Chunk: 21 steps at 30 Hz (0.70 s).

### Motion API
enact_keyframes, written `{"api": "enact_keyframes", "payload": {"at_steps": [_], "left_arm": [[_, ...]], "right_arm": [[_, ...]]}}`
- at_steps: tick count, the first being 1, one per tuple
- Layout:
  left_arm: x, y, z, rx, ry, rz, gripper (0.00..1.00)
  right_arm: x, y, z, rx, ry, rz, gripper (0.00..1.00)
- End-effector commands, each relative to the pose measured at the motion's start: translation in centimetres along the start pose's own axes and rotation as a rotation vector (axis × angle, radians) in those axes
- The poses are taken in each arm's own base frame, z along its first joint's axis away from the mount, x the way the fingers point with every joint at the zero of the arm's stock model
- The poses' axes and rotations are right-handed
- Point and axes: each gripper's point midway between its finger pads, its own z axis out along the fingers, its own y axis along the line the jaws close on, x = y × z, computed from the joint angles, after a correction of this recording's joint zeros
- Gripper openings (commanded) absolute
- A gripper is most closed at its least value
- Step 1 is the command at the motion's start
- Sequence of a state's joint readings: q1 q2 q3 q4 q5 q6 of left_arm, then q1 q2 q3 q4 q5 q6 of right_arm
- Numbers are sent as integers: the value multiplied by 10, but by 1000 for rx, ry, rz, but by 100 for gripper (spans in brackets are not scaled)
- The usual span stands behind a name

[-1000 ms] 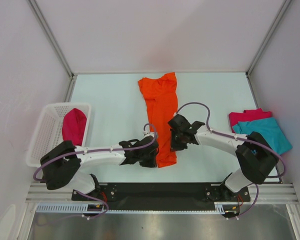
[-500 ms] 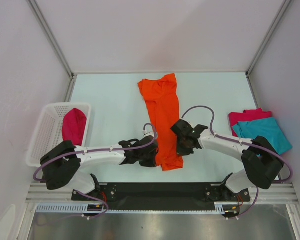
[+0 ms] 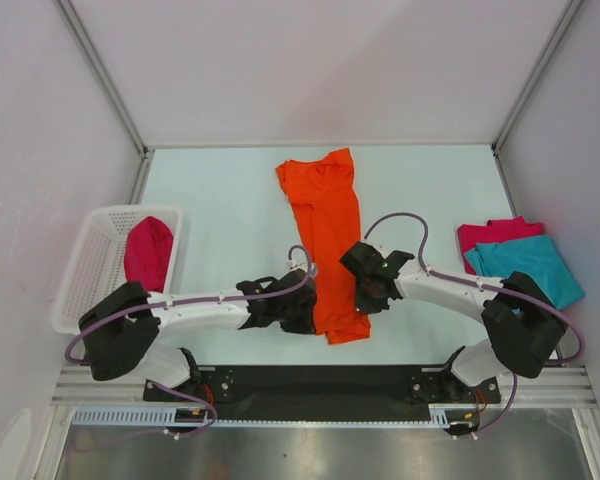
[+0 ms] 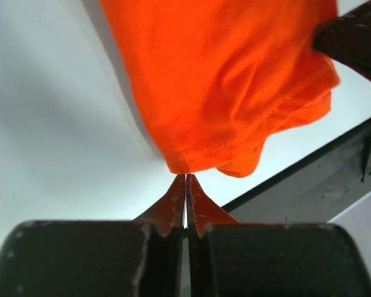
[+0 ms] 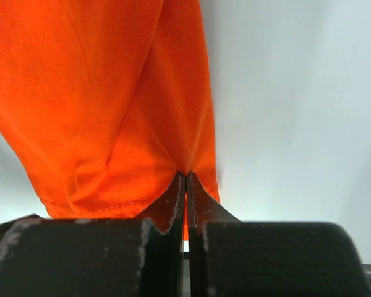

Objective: Fold and stack the t-shirts

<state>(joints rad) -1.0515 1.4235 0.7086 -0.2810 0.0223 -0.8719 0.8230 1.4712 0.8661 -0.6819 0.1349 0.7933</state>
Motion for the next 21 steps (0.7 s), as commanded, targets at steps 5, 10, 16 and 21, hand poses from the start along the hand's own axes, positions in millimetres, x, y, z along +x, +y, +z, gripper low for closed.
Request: {"api": "enact_keyframes", "payload": {"at_steps": [5,10,16,21], "left_arm": [[-8,-23,0,93,-49,20,76],[-1,-9,9,39,-32,21,87],[5,2,26,16,-24,22,85],[17,2,45,25,11,36,84]], "right_arm": [[-2,8,9,1,5,8,0],[-5,12,8,-11,2,11,0],[-8,10,5,-11,-7,24,0],[-12,6,0,-8,-17,30,0]]}}
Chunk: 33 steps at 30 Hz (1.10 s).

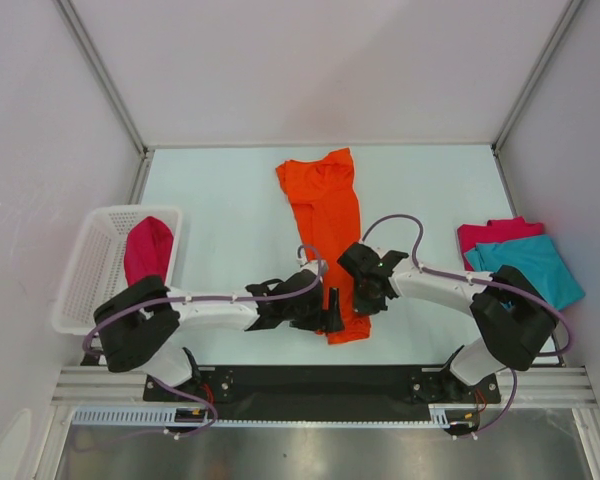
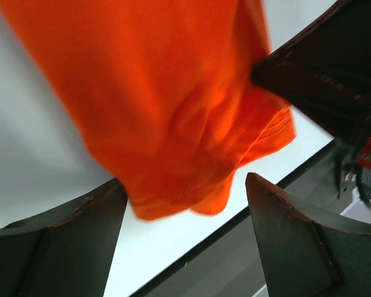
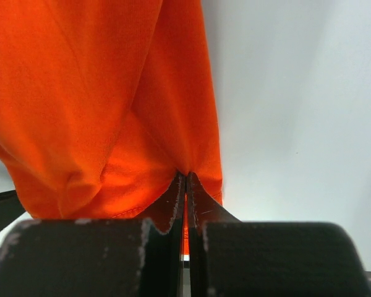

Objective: Fold and stack the t-shirts

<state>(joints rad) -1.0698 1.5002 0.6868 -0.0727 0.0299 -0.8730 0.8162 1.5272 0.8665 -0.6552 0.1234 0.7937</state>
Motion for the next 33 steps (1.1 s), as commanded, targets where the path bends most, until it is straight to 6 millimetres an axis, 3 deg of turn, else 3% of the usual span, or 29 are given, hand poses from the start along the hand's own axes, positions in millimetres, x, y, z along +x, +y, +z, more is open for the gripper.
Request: {"api": "enact_keyframes", "payload": {"at_steps": [1,3,6,7,10,21,22,23,24,33], "left_arm": [[27,21,22,-64,69,23,83],[32,19,28,-64,88,36,81],[35,6,29,-20,107,35,42],[38,6,28,-14,117,32,17],[38,3,24,0,113,31,0],[28,1,1,-7,81,37,0],[28,-1,1,-5,81,40,0],[27,-1,1,-8,82,40,0],[29,1,3,-14,90,43,0],[30,1,8,-23,104,48,0]], "right_arm": [[-14,5,-14,-23,-43,31,0],[-14,4,-14,-22,-44,33,0],[-15,2,-15,-20,-47,46,0],[-16,2,-16,-19,-51,47,0],[-17,-1,-17,-14,-55,50,0],[-11,0,-19,-32,-27,56,0],[-9,1,-20,-38,-23,51,4],[-7,0,-20,-40,-17,51,17],[-7,2,-23,-50,-20,50,21],[11,-4,-24,-68,20,59,28]]}}
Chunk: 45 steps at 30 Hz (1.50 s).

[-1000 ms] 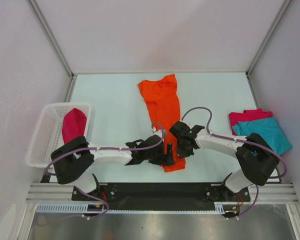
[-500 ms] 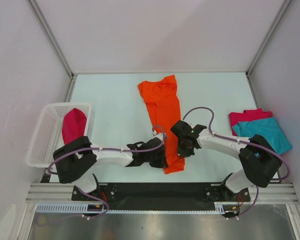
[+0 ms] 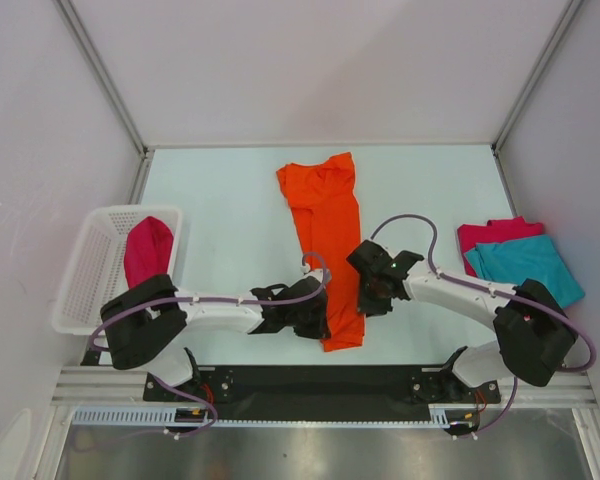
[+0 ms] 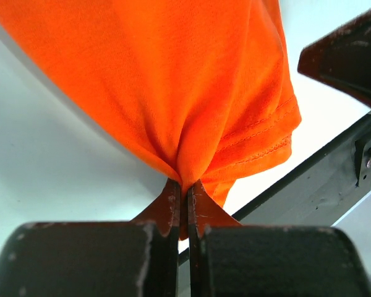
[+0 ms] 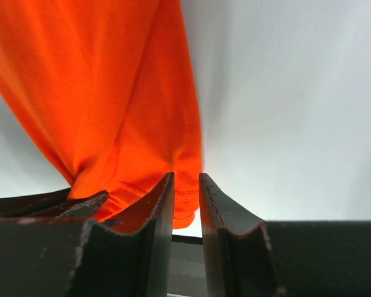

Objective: Fold and stack the t-shirts

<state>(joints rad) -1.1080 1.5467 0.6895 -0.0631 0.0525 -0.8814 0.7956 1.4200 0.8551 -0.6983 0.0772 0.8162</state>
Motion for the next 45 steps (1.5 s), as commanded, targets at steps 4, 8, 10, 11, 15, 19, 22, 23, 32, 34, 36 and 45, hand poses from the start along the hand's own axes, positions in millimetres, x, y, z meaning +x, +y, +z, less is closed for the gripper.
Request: {"api": "enact_keyframes", "payload": {"at_steps": [4,8,10,11,15,19,22,23,32,34,36,45], "left_arm": [[10,3,1,-28,48,30,0],[8,4,1,-37,47,34,0],[9,5,1,-40,49,32,0],[8,4,1,-38,48,32,0],[10,5,3,-41,56,31,0],[9,6,2,-46,55,30,0],[8,7,-1,-50,51,28,0],[6,8,-2,-50,45,26,0],[-6,10,-24,-59,3,26,0],[-9,11,-35,-80,3,32,0],[-21,0,-52,-58,-38,39,0],[-35,-16,-114,-13,-107,25,0]], "right_arm": [[24,-1,5,-19,56,12,29],[32,2,8,-32,70,14,32],[36,2,10,-35,78,15,33],[36,4,10,-41,76,15,33],[39,5,14,-42,83,17,34],[49,10,17,-61,122,13,35],[52,11,19,-67,128,10,25],[54,12,19,-71,131,7,19],[34,15,-5,-61,-2,-8,0],[24,18,-25,-46,-50,-27,0],[11,18,-43,-30,-121,-25,0],[8,27,-86,-67,-168,-21,0]]}}
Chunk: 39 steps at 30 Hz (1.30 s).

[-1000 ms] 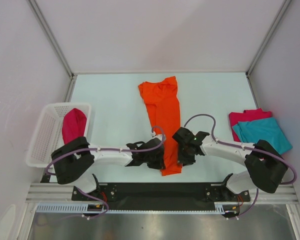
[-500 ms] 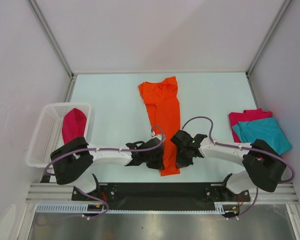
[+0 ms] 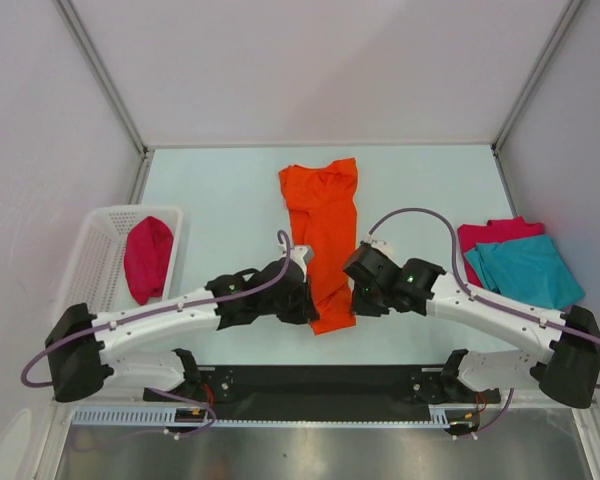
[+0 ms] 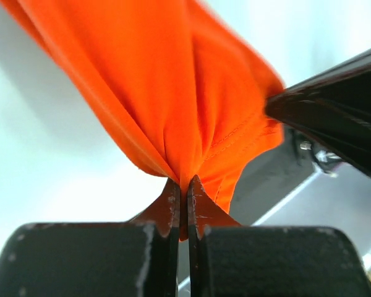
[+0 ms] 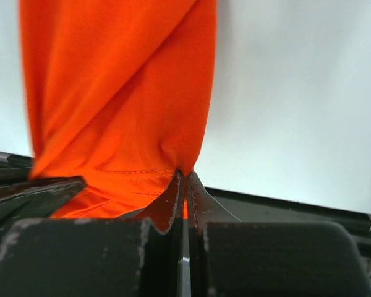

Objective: Fold and stack the t-shirts

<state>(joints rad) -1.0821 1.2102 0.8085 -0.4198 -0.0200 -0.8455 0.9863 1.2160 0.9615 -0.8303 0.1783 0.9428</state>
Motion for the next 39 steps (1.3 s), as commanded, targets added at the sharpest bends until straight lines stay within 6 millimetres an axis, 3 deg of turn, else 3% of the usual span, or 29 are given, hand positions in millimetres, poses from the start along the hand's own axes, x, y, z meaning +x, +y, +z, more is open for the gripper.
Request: {"api": "enact_keyframes", "payload": {"at_steps": [1,6,8,11,13,15,17,18,19,21,28,32,39], "left_arm": [[4,3,-26,-15,26,7,0],[-4,5,-30,3,11,-12,1],[-17,13,-24,-9,-9,-28,1],[-40,25,-10,-5,-13,-42,1],[-58,30,0,-14,-8,-17,0],[-87,32,3,-4,-25,-2,0],[-101,46,19,-26,7,-17,0],[-114,41,21,1,5,0,0],[-114,49,34,-12,44,-15,0],[-134,53,42,-2,37,-24,0],[-159,74,83,33,111,-94,0],[-174,83,93,31,112,-119,0],[-208,101,100,18,72,-162,0]], "right_arm": [[0,-11,-14,72,-24,-3,0],[-9,1,-8,68,-35,-25,0],[-15,8,2,67,-21,-45,0],[-37,21,21,37,-23,-57,0],[-66,30,27,11,-57,-32,0],[-78,31,45,28,-36,-54,0],[-103,37,50,20,-55,-41,0],[-107,35,61,39,-37,-56,0],[-117,31,64,45,-44,-43,0],[-129,32,71,45,-45,-38,0],[-163,11,95,80,-34,-3,0],[-178,-2,109,100,-25,12,0],[-198,-5,130,104,-6,13,0]]}}
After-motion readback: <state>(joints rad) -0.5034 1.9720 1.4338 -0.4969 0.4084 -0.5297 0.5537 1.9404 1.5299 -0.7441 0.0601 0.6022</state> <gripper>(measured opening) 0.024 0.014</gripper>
